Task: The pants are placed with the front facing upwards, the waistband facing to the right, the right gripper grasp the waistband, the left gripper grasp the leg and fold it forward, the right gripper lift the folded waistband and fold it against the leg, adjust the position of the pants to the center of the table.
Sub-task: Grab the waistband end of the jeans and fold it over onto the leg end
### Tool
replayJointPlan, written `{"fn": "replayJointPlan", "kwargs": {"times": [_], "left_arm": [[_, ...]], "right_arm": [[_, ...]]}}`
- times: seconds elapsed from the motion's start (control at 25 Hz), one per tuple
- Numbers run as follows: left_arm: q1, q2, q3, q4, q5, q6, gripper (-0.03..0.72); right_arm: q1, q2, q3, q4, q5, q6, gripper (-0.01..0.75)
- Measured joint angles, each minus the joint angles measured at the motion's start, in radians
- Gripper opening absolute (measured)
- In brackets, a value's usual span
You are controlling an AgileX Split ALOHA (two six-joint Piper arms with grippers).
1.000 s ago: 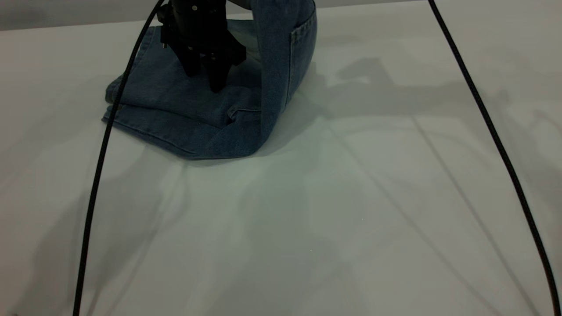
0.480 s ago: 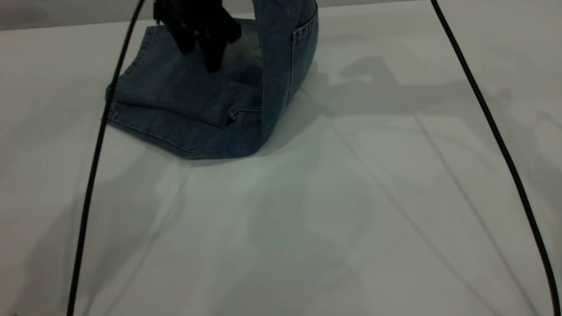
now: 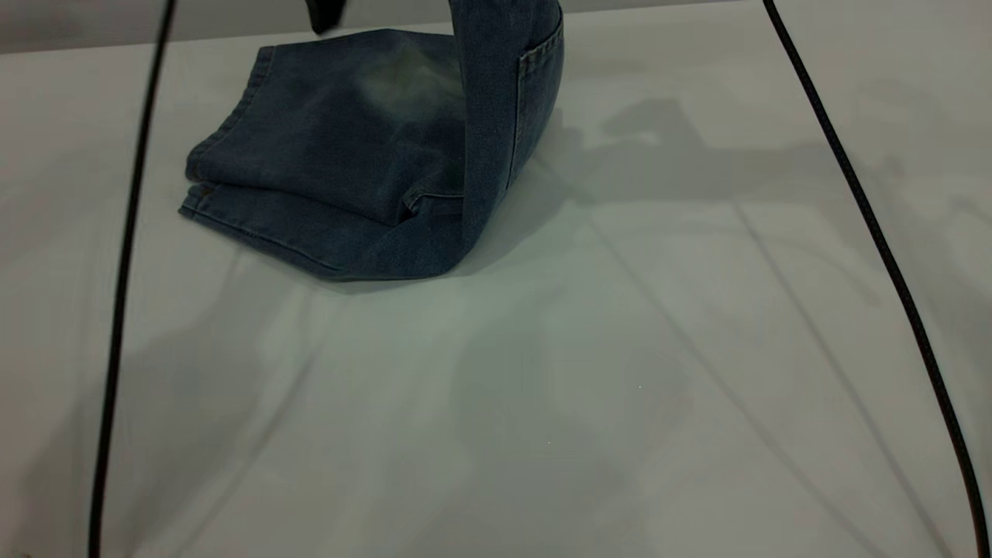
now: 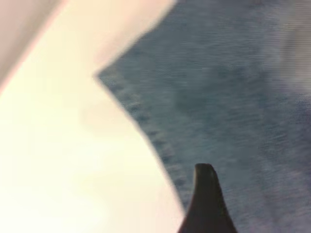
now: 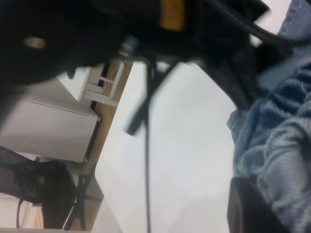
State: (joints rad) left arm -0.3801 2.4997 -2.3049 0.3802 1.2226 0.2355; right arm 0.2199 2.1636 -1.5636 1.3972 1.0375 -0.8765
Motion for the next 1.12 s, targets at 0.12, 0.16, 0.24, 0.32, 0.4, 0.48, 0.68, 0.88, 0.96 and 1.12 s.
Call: {"fn": "replayJointPlan", "kwargs": {"times": [0.12, 0.16, 0.24, 0.32, 0.4, 0.48, 0.68, 0.88, 0.96, 1.12], "left_arm": [[0.000, -0.054, 0.000, 0.057, 0.000, -0.003, 0.461], [0.000, -0.071, 0.000, 0.071, 0.000, -0.009, 0.461], [0.000, -0.112, 0.000, 0.090, 0.000, -0.031, 0.461], [0.000, -0.153, 0.000, 0.092, 0.000, -0.055, 0.461], [0.000, -0.201, 0.000, 0.092, 0.000, -0.084, 0.461], [0.000, -0.245, 0.000, 0.092, 0.001, -0.104, 0.461], [0.000, -0.371, 0.000, 0.092, 0.002, -0.151, 0.461], [-0.001, -0.496, -0.001, 0.076, 0.003, -0.153, 0.461], [-0.001, -0.540, -0.001, 0.063, 0.000, -0.153, 0.461], [-0.001, -0.581, -0.001, 0.057, -0.010, -0.153, 0.461]], "right_arm": [[0.000, 0.000, 0.000, -0.001, 0.000, 0.000, 0.111], [0.000, 0.000, 0.000, -0.001, 0.000, 0.000, 0.111], [0.000, 0.000, 0.000, -0.001, 0.000, 0.000, 0.111], [0.000, 0.000, 0.000, -0.003, 0.000, 0.001, 0.111], [0.000, 0.000, 0.000, -0.009, -0.002, 0.006, 0.111], [0.000, 0.000, 0.000, -0.019, -0.014, 0.007, 0.111], [0.001, 0.000, 0.000, -0.022, -0.035, 0.007, 0.111], [0.030, 0.000, 0.000, -0.022, -0.059, 0.005, 0.111], [0.053, 0.000, 0.000, -0.019, -0.079, 0.004, 0.111], [0.096, 0.000, -0.012, -0.015, -0.122, 0.000, 0.111]]}}
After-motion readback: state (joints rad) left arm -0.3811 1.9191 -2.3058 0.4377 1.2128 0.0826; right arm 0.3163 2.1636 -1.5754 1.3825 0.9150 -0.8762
